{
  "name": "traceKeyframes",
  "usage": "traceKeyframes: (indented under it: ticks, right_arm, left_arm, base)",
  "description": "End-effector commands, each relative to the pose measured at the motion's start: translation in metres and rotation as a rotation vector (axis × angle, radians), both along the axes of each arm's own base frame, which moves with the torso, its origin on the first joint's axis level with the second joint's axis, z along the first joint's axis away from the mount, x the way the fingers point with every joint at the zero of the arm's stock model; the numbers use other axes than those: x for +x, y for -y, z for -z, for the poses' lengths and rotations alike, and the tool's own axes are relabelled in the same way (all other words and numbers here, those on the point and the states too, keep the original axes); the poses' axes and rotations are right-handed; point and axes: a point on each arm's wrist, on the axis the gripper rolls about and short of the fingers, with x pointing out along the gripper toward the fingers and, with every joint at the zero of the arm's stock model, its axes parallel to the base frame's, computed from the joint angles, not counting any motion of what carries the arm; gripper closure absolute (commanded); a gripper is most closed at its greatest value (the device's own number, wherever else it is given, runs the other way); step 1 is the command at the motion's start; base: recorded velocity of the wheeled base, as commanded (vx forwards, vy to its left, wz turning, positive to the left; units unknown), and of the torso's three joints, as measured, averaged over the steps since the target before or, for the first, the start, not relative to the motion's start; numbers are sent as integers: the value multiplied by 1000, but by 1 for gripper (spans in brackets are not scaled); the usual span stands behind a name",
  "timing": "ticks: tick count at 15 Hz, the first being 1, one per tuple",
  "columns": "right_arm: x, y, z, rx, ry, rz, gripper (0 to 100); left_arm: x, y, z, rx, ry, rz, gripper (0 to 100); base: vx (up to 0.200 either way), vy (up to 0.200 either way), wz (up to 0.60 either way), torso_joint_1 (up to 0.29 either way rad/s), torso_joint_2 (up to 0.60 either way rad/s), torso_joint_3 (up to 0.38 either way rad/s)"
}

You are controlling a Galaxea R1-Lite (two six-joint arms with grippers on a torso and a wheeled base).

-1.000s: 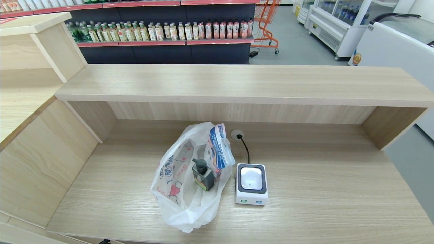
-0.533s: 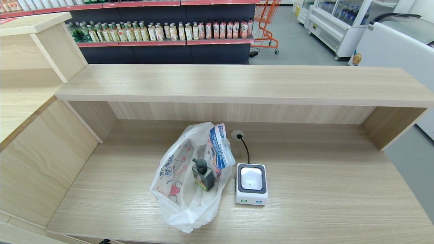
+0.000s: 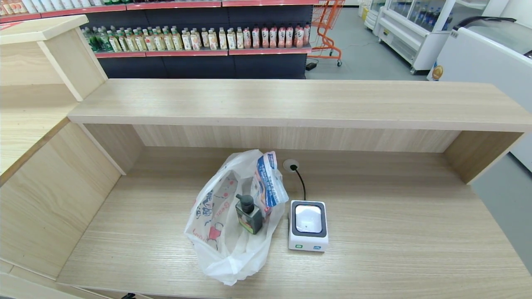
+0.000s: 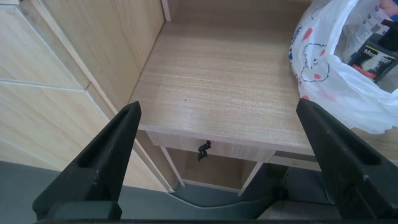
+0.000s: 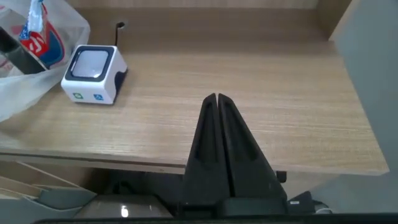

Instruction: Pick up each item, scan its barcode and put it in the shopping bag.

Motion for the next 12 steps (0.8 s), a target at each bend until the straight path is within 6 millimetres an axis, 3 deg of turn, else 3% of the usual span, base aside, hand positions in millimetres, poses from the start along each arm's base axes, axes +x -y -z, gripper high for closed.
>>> traceKeyframes:
  ticks: [1, 3, 12]
  right_arm:
    - [0, 0, 0, -1, -4, 0, 100]
    - [0, 0, 0, -1, -4, 0, 100]
    - [0, 0, 0, -1, -4, 0, 100]
  left_arm:
    - [0, 0, 0, 1, 0, 0, 0]
    - [0, 0, 0, 0, 0, 0, 0]
    - [0, 0, 0, 0, 0, -1, 0]
  base:
    - [0, -200, 0, 2, 2, 7]
    - [0, -200, 0, 0, -2, 5]
    - [0, 0, 0, 0, 0, 0]
